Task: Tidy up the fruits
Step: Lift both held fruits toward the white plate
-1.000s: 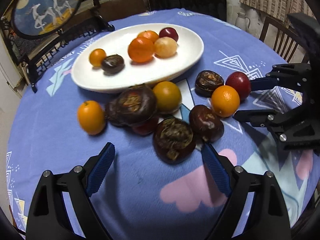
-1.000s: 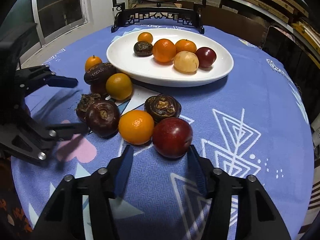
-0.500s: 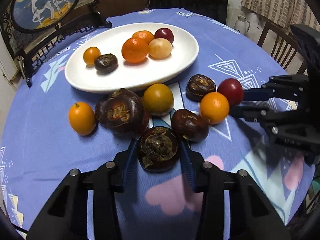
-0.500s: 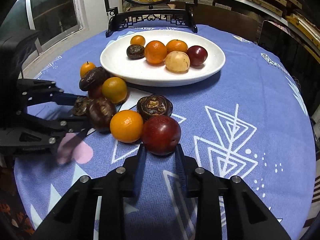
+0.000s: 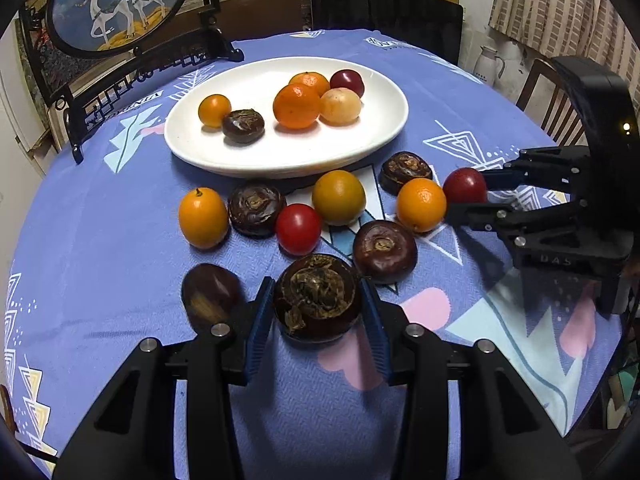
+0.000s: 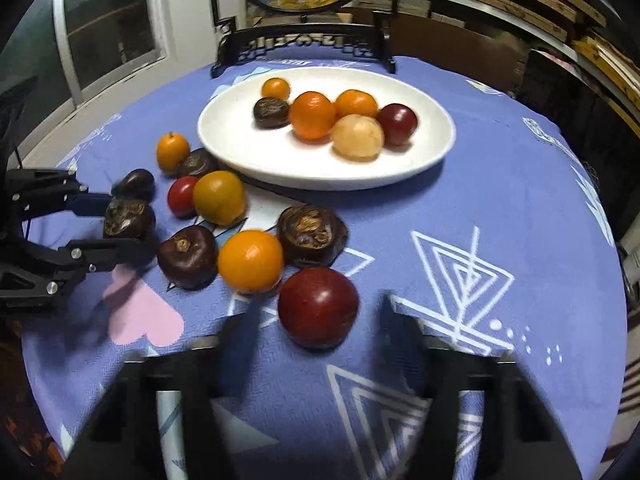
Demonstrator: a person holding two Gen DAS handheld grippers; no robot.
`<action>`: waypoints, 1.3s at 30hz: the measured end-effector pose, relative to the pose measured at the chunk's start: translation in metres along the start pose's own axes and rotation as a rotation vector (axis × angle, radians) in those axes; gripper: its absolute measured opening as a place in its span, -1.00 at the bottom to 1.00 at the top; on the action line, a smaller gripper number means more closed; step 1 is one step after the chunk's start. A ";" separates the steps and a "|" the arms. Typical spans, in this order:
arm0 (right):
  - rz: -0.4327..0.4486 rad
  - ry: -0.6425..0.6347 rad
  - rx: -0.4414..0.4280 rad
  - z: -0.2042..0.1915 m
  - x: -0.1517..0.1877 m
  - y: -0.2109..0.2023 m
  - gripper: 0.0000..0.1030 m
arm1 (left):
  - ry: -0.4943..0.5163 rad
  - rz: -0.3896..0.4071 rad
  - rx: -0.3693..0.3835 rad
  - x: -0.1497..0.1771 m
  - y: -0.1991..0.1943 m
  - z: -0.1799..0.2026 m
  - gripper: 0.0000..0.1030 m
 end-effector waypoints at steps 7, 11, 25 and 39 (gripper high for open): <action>0.040 0.017 0.004 0.005 0.006 -0.019 -0.27 | -0.020 0.028 0.002 -0.002 -0.008 -0.006 -0.19; 0.081 0.056 -0.035 0.004 -0.004 -0.034 -0.27 | -0.035 0.059 0.000 -0.008 -0.017 -0.011 -0.19; 0.240 0.065 -0.138 -0.028 -0.072 -0.065 -0.27 | -0.089 0.167 -0.089 -0.068 -0.037 -0.051 -0.19; 0.301 0.128 -0.172 -0.019 -0.138 -0.052 -0.27 | -0.085 0.179 -0.152 -0.133 -0.005 -0.093 -0.19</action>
Point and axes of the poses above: each gripper's, at about its wrist camera, not at the fingertips, and y roughly the way its jaws point, z to its right, x to its underside, the point moved 10 cm from there along y, roughly the way its jaws point, and after that the axes turned 13 degrees about y, right-handed, at the moved point
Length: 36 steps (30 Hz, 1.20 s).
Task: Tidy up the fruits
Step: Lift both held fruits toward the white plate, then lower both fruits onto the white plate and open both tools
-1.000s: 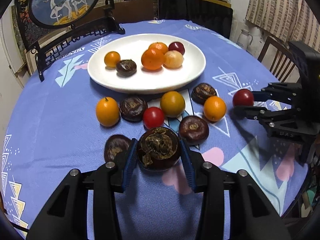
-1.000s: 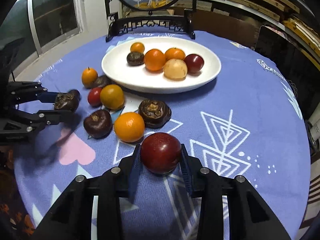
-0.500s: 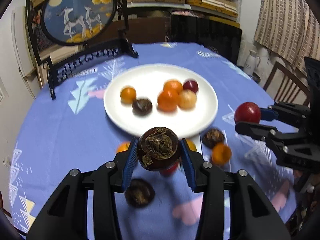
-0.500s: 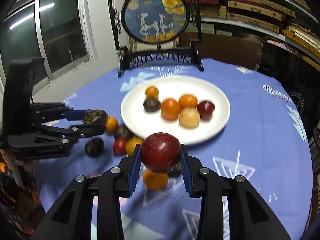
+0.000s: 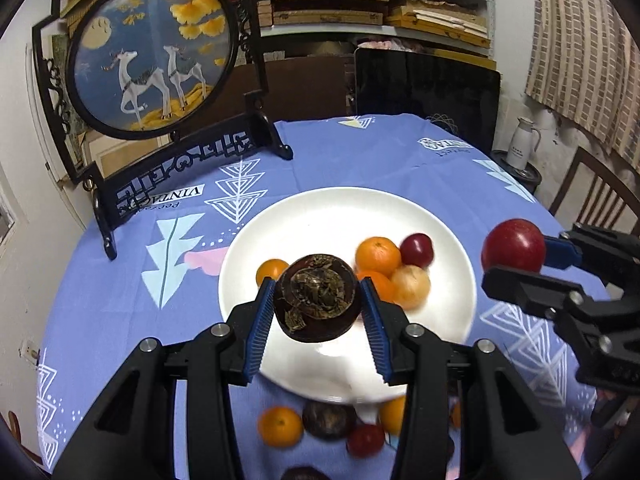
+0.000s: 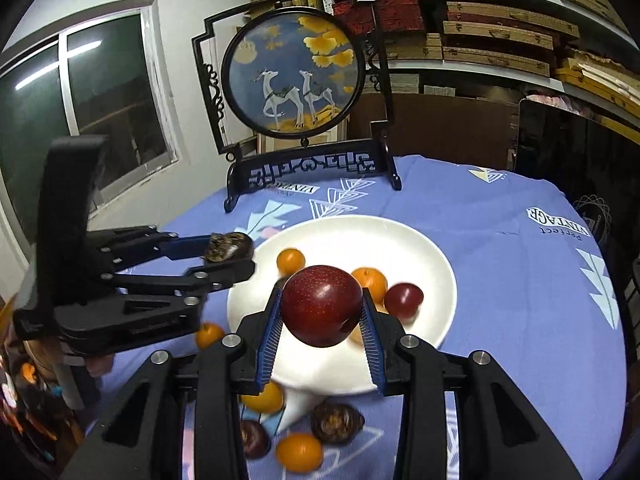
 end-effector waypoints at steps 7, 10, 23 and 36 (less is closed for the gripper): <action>-0.001 0.002 0.004 0.000 -0.016 0.023 -0.27 | -0.006 -0.042 0.011 -0.003 0.033 -0.004 -0.19; 0.000 0.015 -0.009 -0.002 -0.029 0.032 -0.26 | -0.011 -0.047 0.007 -0.006 0.040 -0.007 -0.19; 0.003 0.081 -0.016 0.010 -0.033 0.062 -0.26 | -0.065 -0.056 0.029 0.003 0.062 -0.018 -0.19; -0.009 0.092 0.063 0.026 -0.025 0.080 -0.26 | -0.082 -0.069 0.026 0.007 0.071 -0.018 -0.19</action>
Point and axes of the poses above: each gripper's, at about its wrist camera, not at the fingertips, and y roughly the way its jaws point, z to its right, x to its underside, the point moved 10 cm from there along y, roughly the way its jaws point, and after that the axes turned 13 degrees about y, right-handed, at the moved point
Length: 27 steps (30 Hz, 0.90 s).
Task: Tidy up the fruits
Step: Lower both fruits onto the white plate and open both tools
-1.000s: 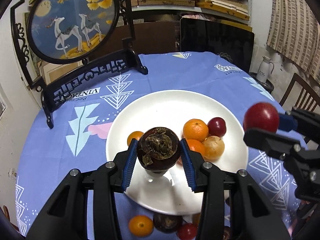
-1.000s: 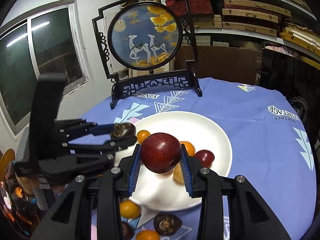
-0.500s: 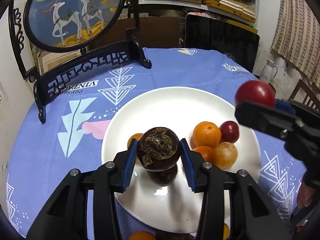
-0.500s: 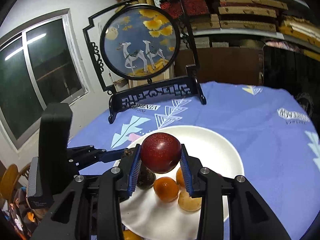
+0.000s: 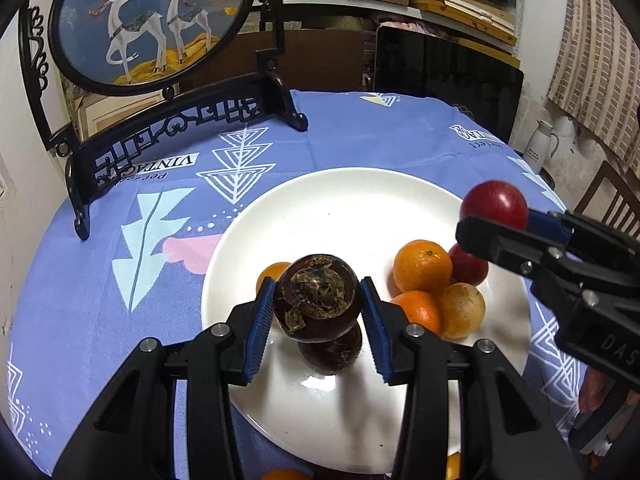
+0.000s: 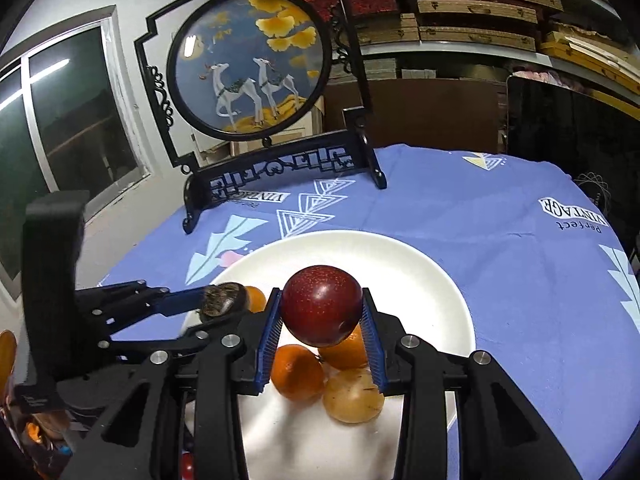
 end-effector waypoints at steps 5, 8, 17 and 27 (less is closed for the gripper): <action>-0.002 0.006 -0.003 0.000 0.002 0.003 -0.26 | 0.005 -0.012 -0.005 0.002 0.006 0.002 -0.19; 0.007 0.012 -0.003 0.000 0.001 0.003 -0.26 | 0.007 -0.012 -0.008 0.003 0.007 0.003 -0.19; 0.001 0.041 -0.002 0.002 0.003 0.017 -0.19 | 0.013 -0.010 -0.031 0.002 0.008 0.004 -0.16; 0.079 0.066 0.005 0.009 -0.006 0.004 0.32 | 0.036 0.038 -0.053 -0.001 -0.001 0.003 0.21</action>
Point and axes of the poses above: each gripper's, at about its wrist camera, not at the fingertips, and y roughly the way its jaws point, z to its right, x to its underside, the point moved 10 cm from there along y, roughly the way its jaws point, and after that the axes turned 13 degrees about y, right-handed, at the moved point
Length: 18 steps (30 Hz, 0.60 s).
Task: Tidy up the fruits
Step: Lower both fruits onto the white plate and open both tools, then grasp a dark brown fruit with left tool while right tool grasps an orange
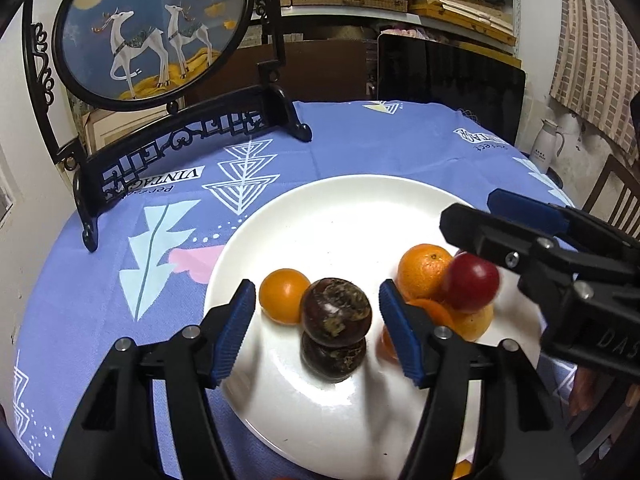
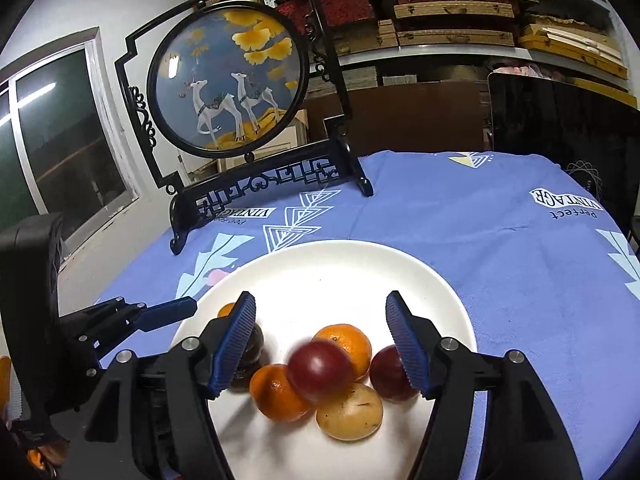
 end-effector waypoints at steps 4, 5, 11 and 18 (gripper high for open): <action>-0.001 0.004 -0.005 0.001 0.001 -0.001 0.34 | 0.000 0.001 -0.006 0.000 0.000 -0.001 0.22; 0.000 0.003 -0.005 0.001 0.001 -0.001 0.35 | 0.000 0.002 -0.007 0.000 0.000 -0.002 0.25; -0.018 0.014 -0.028 -0.003 0.002 -0.003 0.43 | -0.006 0.016 -0.004 -0.002 -0.004 -0.005 0.34; -0.053 0.069 -0.100 -0.011 0.009 -0.040 0.45 | -0.027 0.093 0.015 0.004 -0.050 -0.010 0.63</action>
Point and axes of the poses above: each gripper's, at about its wrist camera, not at the fingertips, and y roughly the way its jaws point, z to its right, x to its underside, the point moved 10 cm from there along y, roughly the way its jaws point, and after that the axes turned 13 degrees about y, right-handed, at the moved point
